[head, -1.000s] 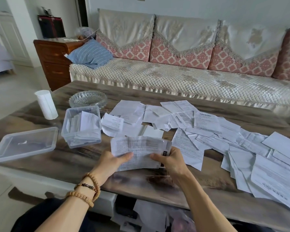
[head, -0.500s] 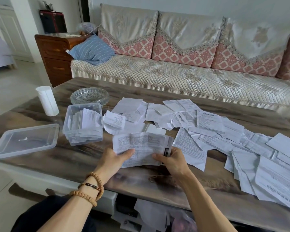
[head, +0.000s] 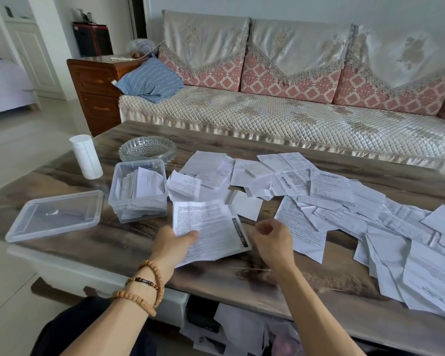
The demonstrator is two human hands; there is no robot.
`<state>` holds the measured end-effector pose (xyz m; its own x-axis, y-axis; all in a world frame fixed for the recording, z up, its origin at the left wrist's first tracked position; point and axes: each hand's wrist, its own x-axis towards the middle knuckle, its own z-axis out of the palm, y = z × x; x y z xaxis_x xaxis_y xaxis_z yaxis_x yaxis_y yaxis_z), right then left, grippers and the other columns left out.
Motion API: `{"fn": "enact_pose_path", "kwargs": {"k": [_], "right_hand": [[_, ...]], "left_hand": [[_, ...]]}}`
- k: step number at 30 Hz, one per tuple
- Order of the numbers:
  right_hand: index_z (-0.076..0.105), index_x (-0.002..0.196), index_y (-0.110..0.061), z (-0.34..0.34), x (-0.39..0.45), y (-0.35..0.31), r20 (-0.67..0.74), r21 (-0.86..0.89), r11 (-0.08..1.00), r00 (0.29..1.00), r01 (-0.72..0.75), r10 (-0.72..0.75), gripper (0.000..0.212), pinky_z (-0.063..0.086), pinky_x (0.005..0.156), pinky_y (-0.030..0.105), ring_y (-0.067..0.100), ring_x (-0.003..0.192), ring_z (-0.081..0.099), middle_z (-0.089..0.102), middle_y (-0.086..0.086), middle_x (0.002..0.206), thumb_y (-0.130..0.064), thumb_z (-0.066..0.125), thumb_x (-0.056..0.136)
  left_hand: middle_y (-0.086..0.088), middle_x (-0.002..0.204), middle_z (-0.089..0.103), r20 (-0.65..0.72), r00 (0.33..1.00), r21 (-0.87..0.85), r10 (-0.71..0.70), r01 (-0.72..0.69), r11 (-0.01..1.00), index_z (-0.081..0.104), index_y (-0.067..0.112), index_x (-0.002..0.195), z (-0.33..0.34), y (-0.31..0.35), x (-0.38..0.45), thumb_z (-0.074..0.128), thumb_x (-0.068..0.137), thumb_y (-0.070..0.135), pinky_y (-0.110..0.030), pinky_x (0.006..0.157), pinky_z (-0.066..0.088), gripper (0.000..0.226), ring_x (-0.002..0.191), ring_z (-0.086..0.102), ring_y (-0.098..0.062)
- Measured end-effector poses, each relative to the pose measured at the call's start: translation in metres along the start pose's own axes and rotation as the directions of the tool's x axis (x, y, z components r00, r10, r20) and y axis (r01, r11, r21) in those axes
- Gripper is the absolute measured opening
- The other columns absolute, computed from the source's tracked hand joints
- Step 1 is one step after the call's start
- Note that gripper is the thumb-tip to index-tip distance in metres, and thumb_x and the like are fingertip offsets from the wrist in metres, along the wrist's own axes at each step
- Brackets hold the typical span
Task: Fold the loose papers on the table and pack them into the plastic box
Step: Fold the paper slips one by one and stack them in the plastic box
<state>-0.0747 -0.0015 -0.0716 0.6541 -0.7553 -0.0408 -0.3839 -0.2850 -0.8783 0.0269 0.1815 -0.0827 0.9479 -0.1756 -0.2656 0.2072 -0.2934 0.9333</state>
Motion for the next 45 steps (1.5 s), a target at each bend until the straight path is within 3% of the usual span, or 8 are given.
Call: {"fn": "enact_pose_path", "kwargs": {"k": [6, 16, 20, 22, 26, 30, 35, 45], "right_hand": [[0.07, 0.096, -0.02, 0.036, -0.056, 0.007, 0.19, -0.435, 0.588, 0.707, 0.682, -0.681, 0.04, 0.049, 0.068, 0.038, 0.022, 0.086, 0.059, 0.065, -0.003, 0.093, -0.019, 0.059, 0.057], [0.071, 0.093, -0.023, 0.04, -0.058, 0.026, 0.404, -0.45, 0.479, 0.65, 0.753, -0.643, 0.028, 0.043, 0.069, 0.032, 0.019, 0.086, 0.058, 0.063, -0.009, 0.098, -0.01, 0.052, 0.078], [0.072, 0.107, -0.023, 0.029, -0.05, 0.026, 0.471, -0.392, 0.482, 0.621, 0.784, -0.627, 0.034, 0.038, 0.076, 0.031, 0.018, 0.097, 0.059, 0.064, -0.009, 0.107, -0.012, 0.05, 0.084], [0.072, 0.109, -0.024, 0.027, -0.048, 0.027, 0.495, -0.361, 0.501, 0.617, 0.787, -0.612, 0.038, 0.034, 0.077, 0.029, 0.017, 0.099, 0.059, 0.064, -0.01, 0.109, -0.018, 0.041, 0.087], [0.071, 0.114, -0.023, 0.019, -0.044, 0.03, 0.526, -0.282, 0.558, 0.613, 0.78, -0.59, 0.051, 0.043, 0.08, 0.033, 0.012, 0.106, 0.056, 0.063, -0.011, 0.117, -0.019, 0.033, 0.08], [0.074, 0.109, -0.019, 0.011, -0.04, 0.027, 0.567, -0.228, 0.583, 0.593, 0.78, -0.572, 0.047, 0.049, 0.087, 0.031, 0.009, 0.105, 0.059, 0.066, -0.008, 0.116, -0.008, 0.043, 0.076], [0.059, 0.069, -0.007, 0.006, -0.048, 0.007, 0.493, -0.233, 0.778, 0.76, 0.584, -0.423, 0.038, 0.039, 0.055, 0.025, 0.01, 0.055, 0.045, 0.054, -0.007, 0.063, -0.038, 0.056, 0.09], [0.059, 0.083, -0.011, 0.051, -0.023, -0.005, 0.134, -0.532, 0.821, 0.978, 0.208, -0.161, 0.024, 0.038, 0.067, 0.033, 0.038, 0.092, 0.06, 0.067, 0.014, 0.091, -0.033, 0.05, 0.09]], "left_hand": [[-0.01, 0.089, 0.067, -0.189, 0.972, -0.168, -0.141, 0.109, 0.98, 0.061, 0.006, 0.092, 0.019, 0.004, -0.018, 0.07, 0.082, 0.006, -0.03, 0.073, 0.05, 0.014, 0.081, 0.062, -0.027], [-0.009, 0.082, 0.067, -0.14, 0.979, -0.204, -0.151, 0.12, 0.972, 0.065, 0.007, 0.083, -0.024, -0.004, -0.044, 0.06, 0.086, -0.005, -0.028, 0.05, 0.055, 0.014, 0.071, 0.067, -0.023], [-0.004, 0.087, 0.071, -0.161, 0.98, 0.156, 0.119, -0.094, 0.983, 0.067, 0.021, 0.082, -0.066, -0.01, -0.042, 0.058, 0.094, 0.01, -0.028, 0.06, 0.058, 0.019, 0.072, 0.07, -0.016], [0.011, 0.1, 0.069, 0.0, 0.95, 0.295, 0.313, -0.299, 0.907, 0.068, 0.032, 0.089, -0.079, -0.012, -0.043, 0.065, 0.089, 0.036, -0.032, 0.087, 0.053, 0.005, 0.098, 0.065, -0.008], [0.034, 0.143, 0.033, 0.569, 0.767, 0.519, 0.295, -0.614, 0.595, 0.054, 0.042, 0.132, -0.077, -0.01, -0.048, 0.067, 0.059, 0.079, -0.029, 0.114, 0.011, 0.083, 0.14, 0.008, 0.01], [0.017, 0.125, 0.063, 0.621, 0.698, 0.541, 0.357, -0.711, 0.449, 0.069, 0.031, 0.119, -0.062, -0.014, -0.049, 0.06, 0.089, 0.049, -0.024, 0.108, 0.037, 0.036, 0.123, 0.049, 0.0], [-0.006, 0.06, 0.049, 0.531, 0.763, 0.635, 0.367, -0.646, 0.424, 0.041, 0.014, 0.062, -0.053, 0.005, -0.045, 0.046, 0.096, 0.04, -0.029, 0.053, 0.034, 0.043, 0.056, 0.048, -0.02], [-0.01, 0.103, 0.068, 0.32, 0.932, 0.799, 0.17, -0.362, 0.48, 0.062, 0.005, 0.102, -0.011, 0.028, 0.009, 0.068, 0.085, 0.038, -0.026, 0.065, 0.042, 0.037, 0.092, 0.065, -0.025]]}}
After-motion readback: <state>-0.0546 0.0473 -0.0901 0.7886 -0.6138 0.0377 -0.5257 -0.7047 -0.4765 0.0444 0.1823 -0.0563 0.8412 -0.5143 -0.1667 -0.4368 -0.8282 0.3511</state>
